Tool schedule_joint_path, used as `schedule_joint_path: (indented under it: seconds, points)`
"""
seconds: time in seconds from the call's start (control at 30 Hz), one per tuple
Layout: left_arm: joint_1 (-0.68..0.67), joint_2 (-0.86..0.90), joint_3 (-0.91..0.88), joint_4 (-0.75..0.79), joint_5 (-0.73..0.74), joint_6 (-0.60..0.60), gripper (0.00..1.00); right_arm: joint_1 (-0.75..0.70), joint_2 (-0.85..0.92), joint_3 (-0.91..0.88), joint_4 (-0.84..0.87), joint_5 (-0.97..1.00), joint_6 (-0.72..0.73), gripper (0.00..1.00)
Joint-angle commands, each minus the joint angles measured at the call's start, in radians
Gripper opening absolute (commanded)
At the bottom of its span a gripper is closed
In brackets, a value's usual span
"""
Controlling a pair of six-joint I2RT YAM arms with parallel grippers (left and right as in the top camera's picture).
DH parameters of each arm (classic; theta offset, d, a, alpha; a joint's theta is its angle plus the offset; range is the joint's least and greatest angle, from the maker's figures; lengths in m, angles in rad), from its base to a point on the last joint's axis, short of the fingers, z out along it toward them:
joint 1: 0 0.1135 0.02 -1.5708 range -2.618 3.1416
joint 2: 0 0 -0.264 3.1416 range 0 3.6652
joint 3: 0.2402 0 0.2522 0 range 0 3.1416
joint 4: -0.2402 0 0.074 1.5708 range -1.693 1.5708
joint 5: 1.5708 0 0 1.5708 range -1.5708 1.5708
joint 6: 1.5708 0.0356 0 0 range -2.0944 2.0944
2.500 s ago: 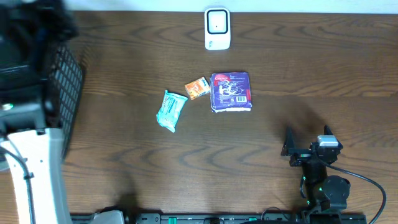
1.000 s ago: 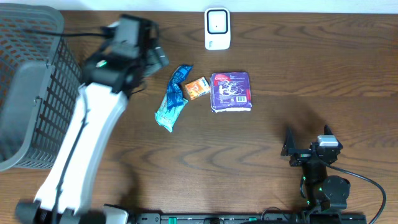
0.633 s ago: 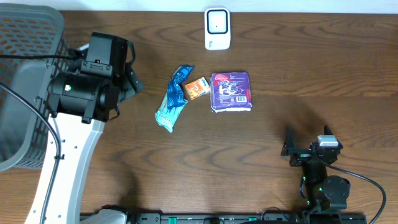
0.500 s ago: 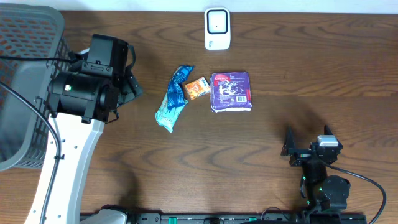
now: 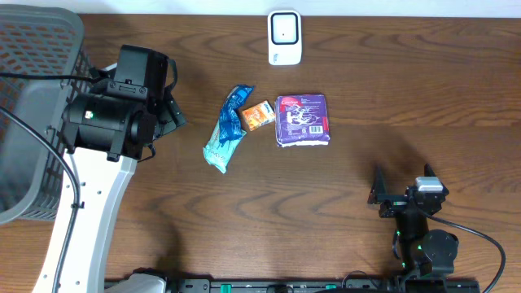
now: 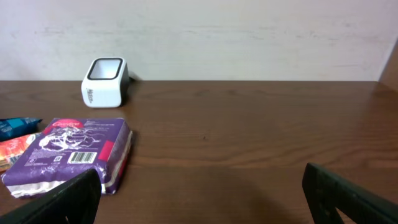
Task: Scan the item barcode
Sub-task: 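Lay the blue snack bag on the green wipes and lift away, then reach the right gripper to the purple Carefree pack and grasp it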
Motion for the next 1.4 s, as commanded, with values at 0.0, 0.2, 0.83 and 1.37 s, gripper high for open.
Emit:
schedule_joint_path:
  seconds: [0.0,0.2,0.83,1.37]
  points:
    - [0.003,0.003,0.008,-0.005,-0.024,0.01,0.98,0.008,-0.005,-0.003,-0.003,0.009,-0.014,0.99]
    - [0.003,0.003,0.008,-0.005,-0.024,0.01,0.98,0.008,-0.005,-0.003,-0.003,0.009,-0.014,0.99]
    - [0.003,0.003,0.008,-0.005,-0.024,0.01,0.98,0.008,-0.005,-0.003,0.256,-0.446,0.809,0.99]
    - [0.003,0.003,0.008,-0.005,-0.024,0.01,0.98,0.008,0.597,0.653,-0.006,-0.303,0.33,0.99]
